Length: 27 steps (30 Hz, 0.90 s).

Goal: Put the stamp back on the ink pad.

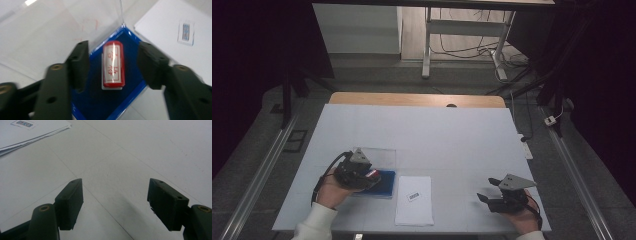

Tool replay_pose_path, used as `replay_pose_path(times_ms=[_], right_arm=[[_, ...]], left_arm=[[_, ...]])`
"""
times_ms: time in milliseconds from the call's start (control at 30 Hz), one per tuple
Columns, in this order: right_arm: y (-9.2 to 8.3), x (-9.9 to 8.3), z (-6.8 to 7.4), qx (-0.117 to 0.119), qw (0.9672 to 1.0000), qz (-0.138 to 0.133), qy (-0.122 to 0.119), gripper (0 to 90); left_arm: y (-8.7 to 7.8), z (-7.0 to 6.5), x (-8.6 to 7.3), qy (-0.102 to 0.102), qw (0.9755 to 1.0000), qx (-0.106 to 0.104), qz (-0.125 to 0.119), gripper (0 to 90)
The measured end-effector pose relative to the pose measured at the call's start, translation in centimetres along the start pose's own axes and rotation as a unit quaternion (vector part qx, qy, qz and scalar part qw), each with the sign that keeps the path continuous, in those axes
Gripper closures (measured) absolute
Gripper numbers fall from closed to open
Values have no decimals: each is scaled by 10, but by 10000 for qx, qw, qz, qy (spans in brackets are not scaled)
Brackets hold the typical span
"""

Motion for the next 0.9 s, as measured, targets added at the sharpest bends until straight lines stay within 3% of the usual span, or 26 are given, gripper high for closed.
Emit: replay_pose_path(times_ms=[200,367,500,633,900], right_arm=[[0,-1,0,-3,10000,-47,58,287],[-2,0,0,-47,9999,-51,104,286],[-3,-1,-2,-10,9999,-91,116,286],[-3,-2,-2,10,9999,-96,129,286],[-5,-4,-5,-51,9998,-106,186,286]], left_arm=[[-9,-4,-6,40,9993,162,-346,291],[-17,-7,-18,10,9972,218,-715,254],[-22,-6,-35,-178,9948,198,-985,253],[-28,-6,-50,-229,9937,203,-1079,253],[-37,-9,-75,-296,9939,171,-1045,254]])
Point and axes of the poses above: each handheld gripper's, and its own axes: y roughly forward along the jaws, x roughly out of its top, z roughly to its left, the point moved 1 cm from there along y, roughly forward along the jaws, and after that the axes turned 4 degrees about -x, right-handed, at the moved point
